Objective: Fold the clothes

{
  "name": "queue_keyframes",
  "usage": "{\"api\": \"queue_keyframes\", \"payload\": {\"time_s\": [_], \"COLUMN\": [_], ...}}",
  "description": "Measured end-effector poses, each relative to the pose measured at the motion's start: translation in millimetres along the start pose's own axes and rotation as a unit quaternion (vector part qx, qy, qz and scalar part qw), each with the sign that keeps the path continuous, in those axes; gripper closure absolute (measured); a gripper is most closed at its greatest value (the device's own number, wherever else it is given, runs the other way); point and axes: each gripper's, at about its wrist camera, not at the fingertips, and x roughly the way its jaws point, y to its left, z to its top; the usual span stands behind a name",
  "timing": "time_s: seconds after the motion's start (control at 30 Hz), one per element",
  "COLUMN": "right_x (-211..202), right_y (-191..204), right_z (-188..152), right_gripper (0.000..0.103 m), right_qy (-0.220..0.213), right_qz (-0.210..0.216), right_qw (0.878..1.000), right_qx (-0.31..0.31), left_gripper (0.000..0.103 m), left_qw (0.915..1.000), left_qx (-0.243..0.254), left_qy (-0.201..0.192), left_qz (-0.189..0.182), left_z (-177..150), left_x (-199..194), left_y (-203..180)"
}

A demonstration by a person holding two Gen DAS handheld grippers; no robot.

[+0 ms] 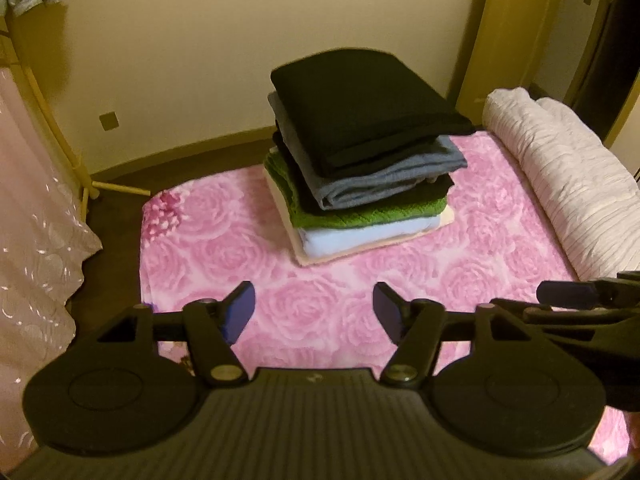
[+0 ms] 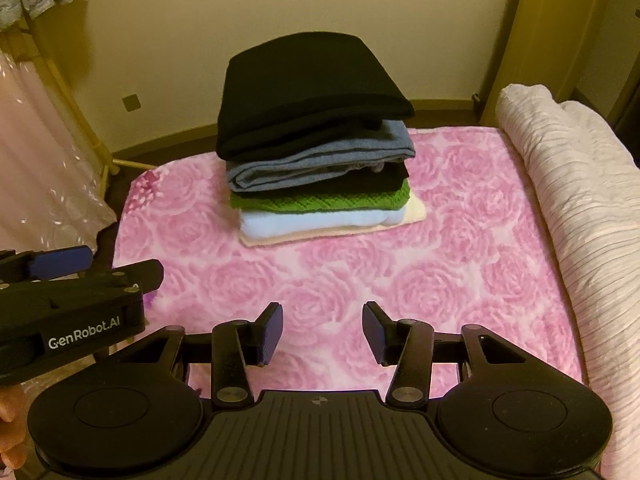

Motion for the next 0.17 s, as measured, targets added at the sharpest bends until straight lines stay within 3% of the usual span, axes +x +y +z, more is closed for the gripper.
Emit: {"api": "queue_keyframes", "payload": {"time_s": [0.17], "right_x": [-12.4], "right_y": [14.8], "right_z": [-2.3], "right_gripper": [0.055], "right_qy": [-0.006], "right_qz": [-0.008], "right_qw": [1.0], "right_qx": [-0.002], "left_gripper": [0.045], "left_qw": [0.9999], "left_qx": [-0.002], "left_qy": [-0.005], "left_qz": [-0.009], "left_z": [-0.7], "left_x": [-8.9], "left_y": [11.6]}}
